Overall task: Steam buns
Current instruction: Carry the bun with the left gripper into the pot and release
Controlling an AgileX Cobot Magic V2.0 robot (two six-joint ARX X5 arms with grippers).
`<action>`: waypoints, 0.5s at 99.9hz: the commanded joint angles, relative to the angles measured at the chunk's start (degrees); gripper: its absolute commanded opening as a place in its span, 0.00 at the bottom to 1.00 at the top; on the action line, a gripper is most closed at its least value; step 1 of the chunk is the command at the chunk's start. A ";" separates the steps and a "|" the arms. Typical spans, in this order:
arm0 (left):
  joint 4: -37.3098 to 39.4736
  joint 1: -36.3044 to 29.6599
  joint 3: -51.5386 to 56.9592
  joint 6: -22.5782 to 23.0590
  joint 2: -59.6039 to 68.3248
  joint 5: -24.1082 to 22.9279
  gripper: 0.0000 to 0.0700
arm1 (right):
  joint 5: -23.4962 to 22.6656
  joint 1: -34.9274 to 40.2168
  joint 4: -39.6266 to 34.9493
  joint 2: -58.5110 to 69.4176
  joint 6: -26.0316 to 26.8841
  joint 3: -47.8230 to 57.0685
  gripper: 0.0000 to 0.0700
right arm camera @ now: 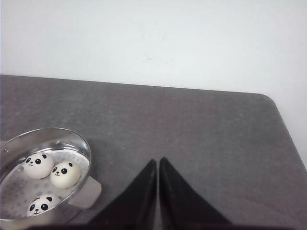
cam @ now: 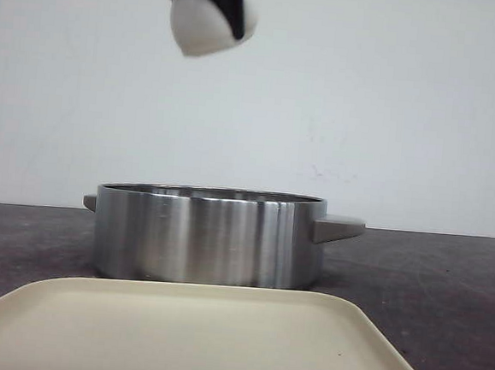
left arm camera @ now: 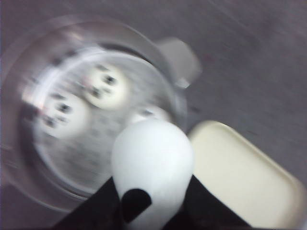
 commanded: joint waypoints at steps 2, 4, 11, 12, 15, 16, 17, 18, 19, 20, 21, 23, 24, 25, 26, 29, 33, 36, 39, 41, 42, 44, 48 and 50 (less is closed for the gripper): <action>-0.17 2.75 1.25 7.63 4.33 -0.15 0.00 | 0.31 0.63 0.68 0.48 0.50 0.79 0.00; 0.04 3.56 1.38 8.72 5.20 -0.15 0.00 | 0.31 0.63 0.68 0.50 0.50 0.79 0.00; 1.38 5.62 1.46 12.76 8.15 -0.17 0.00 | 0.28 0.63 0.68 0.50 0.50 0.79 0.00; 1.66 5.81 1.46 13.31 8.57 -0.20 0.00 | 0.31 0.63 0.68 0.50 0.50 0.79 0.00; 2.49 6.29 1.46 14.49 9.86 -0.20 0.00 | 0.31 0.63 0.66 0.50 0.50 0.79 0.00; 2.73 6.40 1.46 14.84 10.29 -0.20 0.00 | 0.31 0.63 0.68 0.50 0.50 0.79 0.00; 2.97 6.54 1.46 15.10 10.71 -0.20 0.00 | 0.28 0.63 0.68 0.50 0.50 0.79 0.00; 3.21 6.64 1.46 15.32 11.08 -0.20 0.00 | 0.28 0.63 0.68 0.50 0.50 0.79 0.00; 3.50 6.75 1.46 15.52 11.45 -0.17 0.00 | 0.28 0.63 0.68 0.50 0.52 0.79 0.00; 3.78 6.91 1.46 15.69 11.80 -0.17 0.00 | 0.31 0.63 0.68 0.50 0.50 0.79 0.00; 4.09 7.06 1.46 15.85 12.20 -0.17 0.00 | 0.28 0.63 0.68 0.50 0.50 0.79 0.00; 4.79 7.37 1.46 16.00 12.98 -0.17 0.00 | 0.28 0.63 0.68 0.52 0.50 0.79 0.00; 5.22 7.48 1.46 16.02 13.38 -0.17 0.00 | 0.28 0.63 0.68 0.52 0.52 0.79 0.00; 5.57 7.58 1.46 16.02 13.73 -0.17 0.00 | 0.28 0.63 0.68 0.52 0.52 0.79 0.00; 5.90 7.69 1.46 16.02 14.10 -0.17 0.00 | 0.28 0.63 0.68 0.52 0.52 0.79 0.00; 6.95 7.91 1.46 16.06 15.10 -0.15 0.00 | 0.28 0.63 0.68 0.55 0.52 0.79 0.00; 8.11 8.11 1.46 16.15 16.31 0.04 0.00 | 0.28 0.63 0.66 0.55 0.52 0.79 0.00; 8.98 8.13 1.46 16.37 17.25 0.33 0.00 | 0.28 0.63 0.63 0.55 0.52 0.79 0.00; 9.57 8.13 1.46 16.70 18.03 0.37 0.00 | 0.28 0.63 0.57 0.55 0.52 0.79 0.00; 9.92 8.13 1.46 17.00 18.56 0.37 0.00 | 0.28 0.63 0.50 0.55 0.52 0.79 0.00; 10.05 8.13 1.46 17.16 18.80 0.37 0.00 | 0.26 0.63 0.48 0.55 0.52 0.79 0.00; 10.27 8.13 1.46 17.64 19.30 0.35 0.00 | 0.26 0.63 0.44 0.55 0.52 0.79 0.00; 10.34 8.15 1.46 18.25 20.20 0.35 0.00 | 0.17 0.63 0.35 0.55 0.52 0.79 0.00; 10.34 8.22 1.46 18.43 20.65 0.37 0.00 | 0.04 0.63 0.22 0.55 0.55 0.79 0.00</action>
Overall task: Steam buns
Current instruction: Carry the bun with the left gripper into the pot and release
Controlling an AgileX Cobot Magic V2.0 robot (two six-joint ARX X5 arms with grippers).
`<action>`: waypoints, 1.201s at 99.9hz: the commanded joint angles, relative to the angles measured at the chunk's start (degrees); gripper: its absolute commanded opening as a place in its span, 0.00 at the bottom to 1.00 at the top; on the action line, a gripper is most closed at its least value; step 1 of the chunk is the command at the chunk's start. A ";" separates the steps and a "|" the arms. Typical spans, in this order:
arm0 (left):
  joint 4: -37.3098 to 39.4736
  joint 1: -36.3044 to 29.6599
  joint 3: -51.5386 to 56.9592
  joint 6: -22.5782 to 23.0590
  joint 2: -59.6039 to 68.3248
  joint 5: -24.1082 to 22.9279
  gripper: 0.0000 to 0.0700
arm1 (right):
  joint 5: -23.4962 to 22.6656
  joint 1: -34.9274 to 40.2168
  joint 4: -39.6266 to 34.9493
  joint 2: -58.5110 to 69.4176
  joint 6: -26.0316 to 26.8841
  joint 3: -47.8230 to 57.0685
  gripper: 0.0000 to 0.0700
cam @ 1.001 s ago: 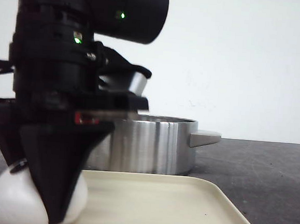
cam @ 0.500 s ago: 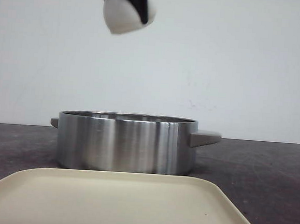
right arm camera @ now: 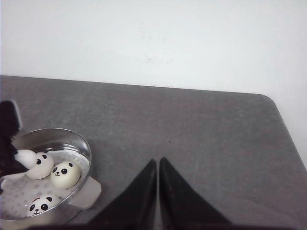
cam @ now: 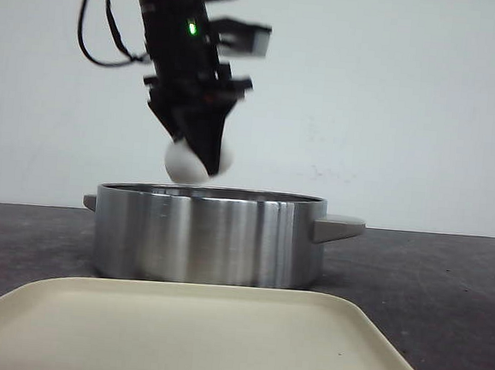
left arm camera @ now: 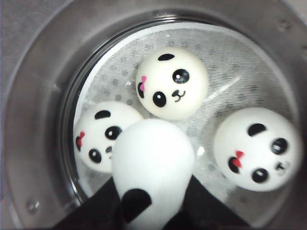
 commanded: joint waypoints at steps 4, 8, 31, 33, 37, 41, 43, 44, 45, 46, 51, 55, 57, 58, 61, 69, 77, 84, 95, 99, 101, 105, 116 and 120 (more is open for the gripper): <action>0.33 -0.28 1.09 2.47 3.13 0.26 0.00 | -0.13 0.63 0.09 0.52 0.57 0.79 0.00; 0.31 -0.17 1.09 2.54 4.07 0.26 0.00 | -0.17 0.63 -0.04 0.52 0.61 0.79 0.00; -0.15 0.83 1.09 2.45 7.74 0.20 0.00 | -0.24 0.63 -2.14 0.52 1.60 0.79 0.00; -0.17 0.87 1.09 2.47 7.93 0.20 0.00 | -0.24 0.63 -2.43 0.52 1.73 0.76 0.00; -0.15 0.92 1.09 2.45 8.15 0.20 0.00 | -0.24 0.63 -2.95 0.52 2.19 0.79 0.00; -0.15 0.98 1.09 2.43 8.46 0.20 0.00 | -0.24 0.63 -3.39 0.52 2.56 0.79 0.00; -0.15 0.98 1.09 2.43 8.66 0.20 0.00 | -0.24 0.63 -3.52 0.52 2.64 0.79 0.00; -0.15 0.98 1.09 2.43 8.74 0.20 0.00 | -0.24 0.63 -3.61 0.52 2.71 0.79 0.00; -0.15 0.98 1.09 2.43 8.83 0.20 0.00 | -0.26 0.63 -3.69 0.52 2.78 0.79 0.00; -0.15 1.01 1.09 2.43 8.90 0.20 0.00 | -0.26 0.63 -3.80 0.52 2.86 0.79 0.00; -0.44 1.09 1.09 2.43 9.31 0.20 0.00 | -0.31 0.63 -4.04 0.52 2.95 0.79 0.00; -0.79 1.11 1.09 2.45 9.64 0.20 0.00 | -0.28 0.63 -4.20 0.52 2.99 0.79 0.00; -1.01 1.16 1.09 2.45 9.77 0.20 0.00 | -0.26 0.63 -4.20 0.52 2.99 0.79 0.00; -1.14 1.18 1.09 2.45 9.81 0.20 0.00 | -0.28 0.63 -4.20 0.52 2.99 0.79 0.00; -1.46 1.27 1.09 2.47 9.92 0.20 0.00 | -0.28 0.63 -4.20 0.52 2.99 0.79 0.00; -1.51 1.42 1.09 2.47 9.97 0.17 0.00 | -0.26 0.63 -4.20 0.50 2.99 0.76 0.00; -1.51 1.42 1.09 2.51 9.97 0.15 0.22 | -0.26 0.63 -4.20 0.50 3.23 0.79 0.00; -1.99 1.57 1.09 2.51 9.97 0.17 0.58 | -0.22 0.63 -4.20 0.50 3.41 0.79 0.00; -2.10 1.57 1.09 2.49 9.97 0.15 0.89 | -0.15 0.63 -4.17 0.50 3.41 0.79 0.00; -2.12 1.57 1.09 2.49 9.94 -0.11 0.91 | -0.15 0.63 -4.20 0.50 3.48 0.79 0.00; -2.16 1.57 1.09 2.45 9.92 -0.39 0.91 | -0.15 0.63 -4.20 0.50 3.52 0.79 0.00; -2.34 1.57 1.09 2.40 9.92 -0.74 0.91 | -0.17 0.63 -4.20 0.50 3.52 0.79 0.00; -2.91 1.53 1.40 2.16 9.79 -0.92 0.91 | -0.17 0.63 -4.20 0.50 3.56 0.79 0.00; -3.13 1.51 1.86 1.14 9.79 -0.94 0.91 | -0.17 0.63 -4.17 0.50 3.61 0.79 0.00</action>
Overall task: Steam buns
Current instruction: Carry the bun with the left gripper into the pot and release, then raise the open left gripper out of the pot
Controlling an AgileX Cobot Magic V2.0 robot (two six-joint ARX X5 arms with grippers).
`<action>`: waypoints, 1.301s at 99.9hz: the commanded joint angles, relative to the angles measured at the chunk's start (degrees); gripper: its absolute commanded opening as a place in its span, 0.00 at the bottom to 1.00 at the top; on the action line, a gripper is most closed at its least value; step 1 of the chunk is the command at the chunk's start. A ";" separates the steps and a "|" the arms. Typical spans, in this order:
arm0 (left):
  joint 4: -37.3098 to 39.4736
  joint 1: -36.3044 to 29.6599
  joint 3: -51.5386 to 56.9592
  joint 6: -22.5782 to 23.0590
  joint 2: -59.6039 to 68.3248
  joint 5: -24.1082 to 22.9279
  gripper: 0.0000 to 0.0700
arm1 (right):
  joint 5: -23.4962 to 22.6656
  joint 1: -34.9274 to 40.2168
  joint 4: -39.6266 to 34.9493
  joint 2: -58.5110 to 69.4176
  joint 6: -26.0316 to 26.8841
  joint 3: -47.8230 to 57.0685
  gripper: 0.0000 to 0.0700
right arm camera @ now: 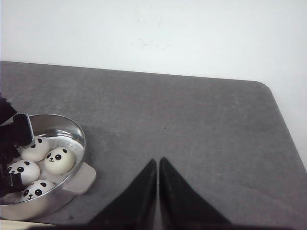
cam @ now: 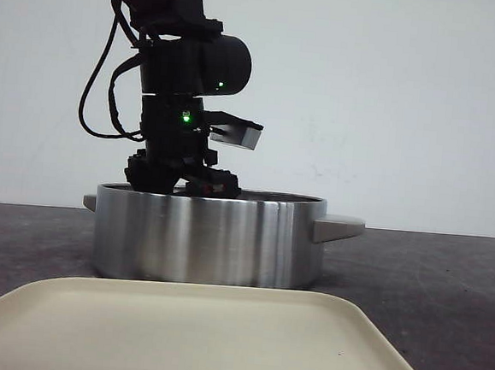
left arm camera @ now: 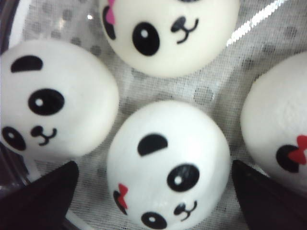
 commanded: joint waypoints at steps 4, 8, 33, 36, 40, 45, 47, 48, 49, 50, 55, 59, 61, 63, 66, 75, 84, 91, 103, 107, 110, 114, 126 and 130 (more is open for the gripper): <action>-0.48 -0.28 2.62 -1.81 0.92 -0.35 0.91 | 0.04 0.61 0.33 0.50 0.83 0.79 0.00; -0.87 -0.28 3.54 -3.06 0.92 -0.35 0.91 | 0.04 0.61 0.33 0.50 0.85 0.79 0.00; -7.69 -0.28 13.75 -10.73 0.92 -0.09 0.90 | 0.07 0.61 0.35 0.50 1.20 0.79 0.00; -9.01 -0.28 15.43 -11.93 0.92 -0.09 0.90 | 0.11 0.61 0.37 0.50 1.20 0.79 0.00; -10.71 -0.28 17.73 -13.51 0.92 -0.07 0.89 | 0.11 0.61 0.50 0.50 1.20 0.79 0.00; -12.98 -0.28 20.81 -15.28 0.90 0.35 0.85 | 0.15 0.61 0.74 0.52 1.20 0.76 0.00; -13.97 -0.28 22.10 -16.09 0.83 0.79 0.81 | 0.22 0.61 0.79 0.55 1.20 0.76 0.00; -14.47 -0.28 22.77 -16.50 0.79 1.09 0.78 | 0.26 0.61 0.81 0.55 1.22 0.76 0.00; -14.95 -0.28 23.37 -16.87 0.76 1.46 0.75 | 0.33 0.61 0.83 0.57 1.20 0.74 0.00; -15.39 -0.28 24.02 -17.22 0.68 1.95 0.71 | 0.44 0.61 0.83 0.61 1.20 0.74 0.00; -16.83 -0.17 26.82 -18.49 0.17 5.49 0.49 | 1.44 0.61 0.83 1.01 1.20 0.74 0.00; -17.27 0.09 28.63 -19.28 -0.68 9.16 0.29 | 2.12 0.61 0.79 1.18 1.18 0.63 0.00; -17.25 0.20 29.33 -19.63 -1.22 10.91 0.20 | 2.12 0.61 0.76 1.33 1.18 0.59 0.00; -17.05 0.28 29.81 -19.98 -1.90 12.41 0.11 | 2.12 0.61 0.76 1.44 1.18 0.52 0.00; -16.41 0.37 30.21 -20.48 -3.02 14.34 0.00 | 2.05 0.61 0.76 1.75 1.18 0.42 0.00; -14.29 0.37 30.23 -22.36 -7.32 15.63 0.00 | 1.27 0.63 0.85 2.54 1.18 -0.31 0.00; -13.70 0.15 30.23 -22.73 -11.85 15.74 0.00 | -1.03 0.61 1.29 3.34 1.18 -1.57 0.01; -14.19 -0.79 30.18 -22.36 -15.50 15.87 0.00 | -3.63 0.61 3.21 3.58 1.18 -3.58 0.01; -16.22 -2.34 30.18 -21.33 -21.64 14.27 0.00 | -7.30 0.61 10.03 3.54 0.48 -8.98 0.01; -17.00 -2.71 30.18 -21.33 -23.67 13.35 0.00 | -9.22 0.61 13.22 3.54 -0.20 -11.15 0.01; -17.66 -2.91 30.18 -21.35 -25.18 12.92 0.00 | -11.06 0.61 15.93 3.54 -1.07 -12.83 0.01; -18.64 -3.10 30.16 -21.59 -27.19 12.79 0.00 | -13.77 0.61 20.06 3.54 -2.71 -15.17 0.01; -22.49 -3.63 30.16 -22.38 -33.40 12.76 0.00 | -24.72 0.48 34.51 4.09 -10.58 -22.49 0.01; -24.02 -3.74 30.16 -22.38 -35.56 12.74 0.00 | -29.29 0.50 39.36 4.61 -12.85 -24.79 0.01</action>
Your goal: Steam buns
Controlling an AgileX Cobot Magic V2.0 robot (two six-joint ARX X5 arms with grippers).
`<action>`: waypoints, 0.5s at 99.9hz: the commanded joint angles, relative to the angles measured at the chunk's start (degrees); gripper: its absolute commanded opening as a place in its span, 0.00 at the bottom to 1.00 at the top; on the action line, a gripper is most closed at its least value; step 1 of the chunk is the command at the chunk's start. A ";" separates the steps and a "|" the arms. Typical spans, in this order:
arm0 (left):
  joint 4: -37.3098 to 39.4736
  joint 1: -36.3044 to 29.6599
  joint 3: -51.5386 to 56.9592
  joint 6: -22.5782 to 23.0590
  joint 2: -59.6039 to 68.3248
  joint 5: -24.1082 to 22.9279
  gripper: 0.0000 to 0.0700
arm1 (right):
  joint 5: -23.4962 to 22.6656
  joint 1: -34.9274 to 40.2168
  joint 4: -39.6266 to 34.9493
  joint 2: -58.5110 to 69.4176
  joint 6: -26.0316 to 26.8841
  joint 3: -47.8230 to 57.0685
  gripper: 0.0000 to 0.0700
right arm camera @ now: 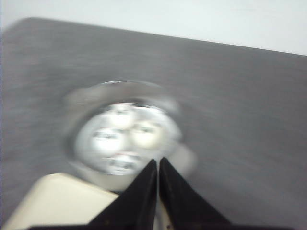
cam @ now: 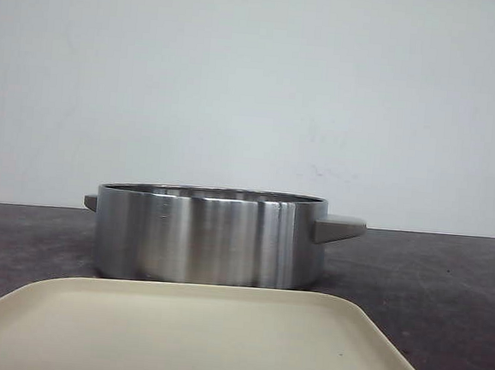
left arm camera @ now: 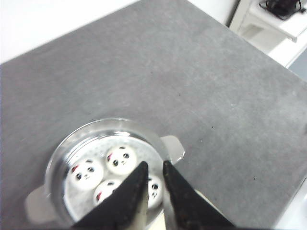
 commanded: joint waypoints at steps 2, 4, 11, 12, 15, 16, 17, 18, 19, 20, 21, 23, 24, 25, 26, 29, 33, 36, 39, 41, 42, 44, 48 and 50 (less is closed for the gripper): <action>-2.14 -0.87 1.44 -0.55 -3.50 0.07 0.00 | -8.87 0.55 10.23 1.46 -7.65 -3.15 0.01; -2.89 -0.87 1.36 -0.66 -4.63 -0.09 0.00 | -11.21 0.55 12.70 1.92 -8.28 -4.20 0.01; -5.20 -0.90 0.42 -1.22 -8.74 -0.87 0.00 | -16.92 0.55 20.22 3.50 -8.98 -7.15 0.01; -5.49 -0.87 0.13 -1.36 -9.38 -1.01 0.00 | -17.53 0.55 21.18 3.72 -8.98 -7.48 0.01; -6.16 -0.90 -0.96 -1.90 -11.30 -1.62 0.00 | -19.21 0.55 23.98 4.42 -9.11 -8.37 0.01; -6.32 -0.90 -1.46 -2.08 -11.98 -1.88 0.00 | -19.71 0.55 24.87 4.63 -9.27 -8.63 0.01; -6.40 -0.90 -2.05 -2.27 -12.68 -2.10 0.00 | -20.28 0.55 25.79 4.87 -9.44 -8.87 0.01; -6.40 -0.90 -2.73 -2.47 -13.42 -2.36 0.00 | -20.81 0.55 26.73 5.09 -9.55 -9.11 0.01; -6.38 -0.90 -3.50 -2.60 -14.21 -2.60 0.00 | -21.22 0.55 27.61 5.33 -9.66 -9.33 0.01; -6.32 -0.90 -4.39 -2.75 -15.06 -2.91 0.00 | -21.68 0.55 28.50 5.53 -9.70 -9.51 0.01; -6.14 -0.90 -5.25 -2.89 -15.85 -3.21 0.00 | -22.14 0.57 29.35 5.75 -9.70 -9.68 0.01; -5.64 -0.90 -7.37 -3.10 -17.64 -3.85 0.00 | -22.88 0.55 31.06 6.19 -9.73 -9.97 0.01; -5.31 -0.90 -8.61 -3.30 -18.60 -4.15 0.00 | -23.30 0.57 31.98 6.43 -9.75 -10.08 0.01; -4.92 -0.90 -9.77 -3.45 -19.54 -4.52 0.00 | -23.69 0.57 32.79 6.64 -9.77 -10.14 0.01; -4.37 -0.90 -11.21 -3.72 -20.59 -4.92 0.00 | -24.04 0.57 33.44 6.91 -9.81 -10.19 0.01; -2.60 -0.90 -15.52 -4.55 -23.56 -6.10 0.00 | -25.05 0.55 35.69 7.63 -9.88 -10.19 0.01; 0.35 -0.87 -22.01 -6.14 -28.09 -7.58 0.00 | -25.88 0.55 38.60 8.52 -10.16 -10.19 0.01; 2.95 -0.87 -27.15 -7.52 -31.61 -8.76 0.00 | -26.34 0.55 40.74 9.09 -10.51 -10.19 0.01; 5.77 -0.87 -32.33 -8.98 -35.06 -9.86 0.00 | -26.64 0.46 42.86 9.55 -10.86 -10.19 0.01; 7.72 -0.87 -35.69 -9.99 -37.31 -10.64 0.00 | -26.67 0.33 44.09 9.84 -10.99 -10.16 0.01; 8.63 -0.87 -37.35 -10.54 -38.45 -11.06 0.00 | -26.64 0.26 44.78 9.92 -11.02 -10.19 0.01; 10.45 -0.87 -40.52 -11.52 -40.63 -11.78 0.00 | -26.62 0.17 45.99 10.16 -11.08 -10.16 0.01; 13.94 -0.87 -46.36 -13.22 -44.70 -13.11 0.00 | -26.60 -0.07 47.78 10.60 -11.13 -10.16 0.01; 15.52 -0.87 -49.00 -13.94 -46.53 -13.75 0.00 | -26.60 -0.22 48.48 10.75 -11.10 -10.16 0.01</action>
